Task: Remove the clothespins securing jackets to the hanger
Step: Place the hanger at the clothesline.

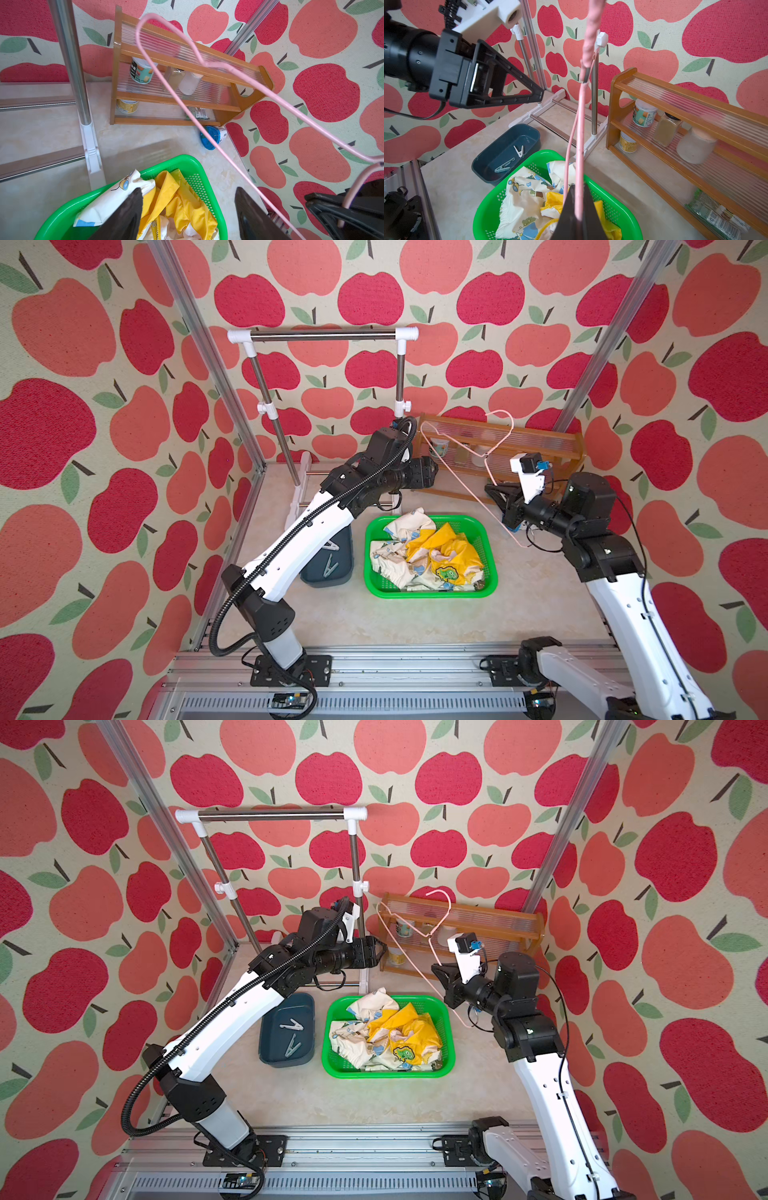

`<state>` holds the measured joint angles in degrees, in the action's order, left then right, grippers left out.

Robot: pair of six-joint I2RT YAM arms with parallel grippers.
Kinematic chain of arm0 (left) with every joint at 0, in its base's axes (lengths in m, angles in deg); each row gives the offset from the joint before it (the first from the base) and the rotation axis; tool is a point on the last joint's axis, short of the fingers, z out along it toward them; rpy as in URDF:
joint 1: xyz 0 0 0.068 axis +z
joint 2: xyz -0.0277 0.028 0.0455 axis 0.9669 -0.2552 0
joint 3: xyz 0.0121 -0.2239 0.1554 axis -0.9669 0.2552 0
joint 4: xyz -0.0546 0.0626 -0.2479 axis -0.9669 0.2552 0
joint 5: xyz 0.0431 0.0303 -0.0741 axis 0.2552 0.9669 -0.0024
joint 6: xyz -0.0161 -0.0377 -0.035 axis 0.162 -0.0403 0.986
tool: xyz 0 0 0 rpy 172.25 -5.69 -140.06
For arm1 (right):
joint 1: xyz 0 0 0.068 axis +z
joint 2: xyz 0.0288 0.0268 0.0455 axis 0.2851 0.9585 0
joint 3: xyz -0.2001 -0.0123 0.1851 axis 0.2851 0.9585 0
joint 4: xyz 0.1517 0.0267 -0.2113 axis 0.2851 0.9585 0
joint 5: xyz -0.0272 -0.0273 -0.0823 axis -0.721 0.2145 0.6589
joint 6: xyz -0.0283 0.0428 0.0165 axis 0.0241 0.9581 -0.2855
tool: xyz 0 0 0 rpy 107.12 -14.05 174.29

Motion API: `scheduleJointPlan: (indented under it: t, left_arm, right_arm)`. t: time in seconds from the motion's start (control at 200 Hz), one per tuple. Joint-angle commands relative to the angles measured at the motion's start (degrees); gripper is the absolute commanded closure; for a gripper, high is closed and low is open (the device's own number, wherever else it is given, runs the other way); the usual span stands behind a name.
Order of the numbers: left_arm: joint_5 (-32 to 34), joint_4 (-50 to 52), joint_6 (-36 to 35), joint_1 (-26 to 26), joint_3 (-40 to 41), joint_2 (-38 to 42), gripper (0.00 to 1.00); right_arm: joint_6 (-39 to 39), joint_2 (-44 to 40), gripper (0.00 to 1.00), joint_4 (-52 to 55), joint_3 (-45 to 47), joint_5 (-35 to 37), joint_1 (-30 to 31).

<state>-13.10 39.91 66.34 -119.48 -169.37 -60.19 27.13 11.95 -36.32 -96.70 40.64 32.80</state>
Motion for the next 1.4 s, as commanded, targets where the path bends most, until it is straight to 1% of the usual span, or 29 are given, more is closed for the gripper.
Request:
scheduleJointPlan:
  t: [0.0,0.115,0.23,0.44,0.645,0.755,0.795,0.93,0.975,1.01,1.06,1.12,1.155,1.19,1.291,1.391]
  left_arm:
    - [-1.8,-5.5,2.3,-0.6,0.5,2.7,0.28]
    - [-4.3,-8.8,3.6,-1.4,0.6,2.9,0.24]
    - [-4.9,-11.4,3.6,-2.6,0.6,2.6,0.23]
    - [-5.7,-12.1,4.3,-3.5,0.0,-0.4,0.26]
    - [-5.3,-10.2,2.5,-4.4,-3.3,-4.0,0.27]
    - [-5.4,-10.3,1.5,-4.4,-4.9,-5.5,0.30]
    - [-5.3,-10.1,1.1,-4.4,-5.5,-6.1,0.34]
    - [-5.5,-10.5,-0.2,-4.4,-6.4,-6.6,0.54]
    - [-5.5,-10.5,-0.4,-4.4,-6.3,-6.5,0.58]
    - [-5.5,-10.3,-0.5,-4.4,-6.1,-6.5,0.63]
    - [-5.6,-10.0,-0.7,-4.4,-5.9,-6.4,0.67]
    - [-5.5,-9.8,-0.9,-4.4,-5.5,-6.3,0.79]
    - [-5.2,-9.7,-0.9,-4.4,-5.3,-6.2,0.88]
    - [-4.8,-9.7,-0.9,-4.4,-5.1,-6.2,1.00]
    - [-4.8,-9.4,-1.2,-4.2,-4.7,-6.0,1.00]
    - [-4.1,-9.1,-1.7,-4.0,-4.3,-5.9,1.00]
  right_arm:
    - [0.6,0.8,1.00,-2.4,0.2,2.9,2.9]
    - [-1.1,2.4,1.00,-2.5,-0.1,6.0,6.1]
    - [-0.9,4.0,1.00,-3.5,-0.1,7.6,8.0]
    - [2.2,4.7,1.00,-7.4,0.0,8.3,9.7]
    - [3.6,4.5,1.00,-8.5,0.0,9.0,11.1]
    - [4.2,4.2,1.00,-8.3,0.5,9.6,12.1]
    - [4.7,4.1,1.00,-8.5,0.7,9.8,12.4]
    - [6.1,3.7,1.00,-9.1,1.9,10.2,12.9]
    - [6.5,3.6,1.00,-9.3,2.3,10.6,13.0]
    - [6.8,3.4,1.00,-9.6,2.6,10.9,13.1]
    - [7.3,3.1,1.00,-10.1,3.0,11.2,13.2]
    - [7.7,2.9,1.00,-10.4,3.3,11.7,13.2]
    - [7.8,2.9,0.98,-10.5,3.3,11.9,13.2]
    - [7.9,2.9,0.97,-10.6,3.3,12.2,13.2]
    - [7.8,3.0,0.92,-10.7,3.1,12.8,13.2]
    - [7.7,3.1,0.76,-11.0,3.0,12.7,13.2]
